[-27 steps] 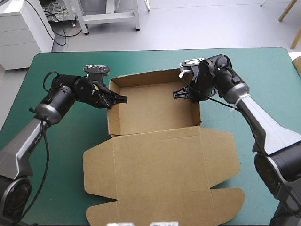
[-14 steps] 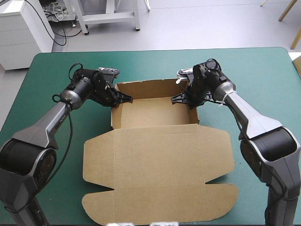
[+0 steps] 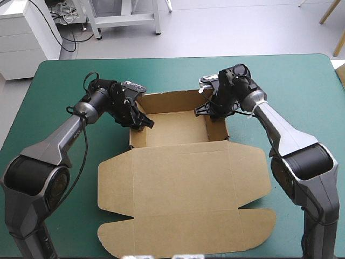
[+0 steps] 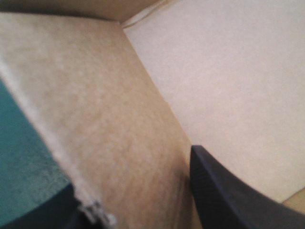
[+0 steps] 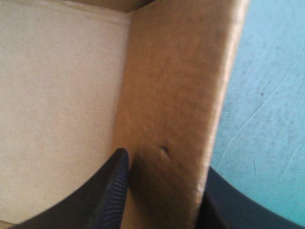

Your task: Fold the box

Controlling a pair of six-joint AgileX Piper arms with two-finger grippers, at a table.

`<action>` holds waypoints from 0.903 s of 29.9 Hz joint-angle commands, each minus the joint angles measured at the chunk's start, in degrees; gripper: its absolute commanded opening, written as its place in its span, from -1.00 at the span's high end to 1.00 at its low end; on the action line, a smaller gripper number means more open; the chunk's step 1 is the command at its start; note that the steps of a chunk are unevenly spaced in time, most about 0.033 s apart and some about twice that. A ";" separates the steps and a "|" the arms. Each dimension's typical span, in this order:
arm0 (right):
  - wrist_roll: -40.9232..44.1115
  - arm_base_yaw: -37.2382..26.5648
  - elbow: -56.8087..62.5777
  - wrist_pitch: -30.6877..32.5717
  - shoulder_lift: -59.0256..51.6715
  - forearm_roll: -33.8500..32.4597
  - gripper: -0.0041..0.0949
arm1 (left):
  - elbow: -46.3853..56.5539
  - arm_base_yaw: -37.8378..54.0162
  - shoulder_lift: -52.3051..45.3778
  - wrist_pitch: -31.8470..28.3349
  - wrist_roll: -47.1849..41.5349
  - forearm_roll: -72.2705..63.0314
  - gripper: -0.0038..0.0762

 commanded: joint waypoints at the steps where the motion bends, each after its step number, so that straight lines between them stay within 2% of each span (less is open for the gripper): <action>1: -0.70 0.06 -4.00 -0.97 -3.48 0.29 0.02 | -4.69 -0.75 -3.36 1.29 -0.48 -2.74 -0.08; 12: -0.70 0.06 -4.67 -0.97 -7.59 -0.41 0.02 | -14.51 -0.75 -3.49 10.04 -4.15 2.19 -0.08; 20: -0.47 0.06 -4.67 -0.97 -9.58 0.45 0.02 | -15.64 -0.75 -4.05 13.21 -5.30 1.15 -0.08; 27: -0.21 0.06 -4.67 -0.97 -13.63 0.78 0.02 | -20.14 -0.75 -8.28 13.38 -5.19 0.90 -0.08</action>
